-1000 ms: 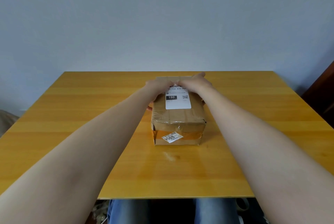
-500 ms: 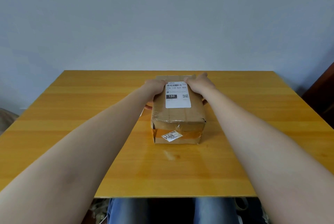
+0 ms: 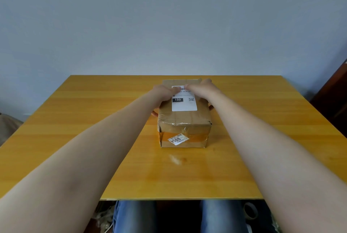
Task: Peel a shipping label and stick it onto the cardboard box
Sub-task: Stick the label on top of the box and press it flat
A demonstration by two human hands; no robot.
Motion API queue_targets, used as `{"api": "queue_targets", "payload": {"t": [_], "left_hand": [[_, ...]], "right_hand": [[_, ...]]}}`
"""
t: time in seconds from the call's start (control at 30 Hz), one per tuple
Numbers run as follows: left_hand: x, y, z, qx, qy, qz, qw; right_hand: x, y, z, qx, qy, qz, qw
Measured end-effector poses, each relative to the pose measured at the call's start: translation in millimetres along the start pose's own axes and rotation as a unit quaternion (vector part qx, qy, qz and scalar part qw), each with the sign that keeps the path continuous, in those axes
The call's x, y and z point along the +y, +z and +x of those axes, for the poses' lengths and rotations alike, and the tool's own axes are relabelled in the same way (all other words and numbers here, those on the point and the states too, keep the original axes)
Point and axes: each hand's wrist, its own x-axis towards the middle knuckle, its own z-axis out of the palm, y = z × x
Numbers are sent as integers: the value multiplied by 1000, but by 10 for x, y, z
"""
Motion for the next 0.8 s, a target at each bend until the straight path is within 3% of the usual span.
{"api": "queue_targets", "payload": {"t": [0.8], "left_hand": [[-101, -12, -54, 35, 22, -91, 995]], "right_hand": [[168, 32, -74, 6, -35, 33, 999]]}}
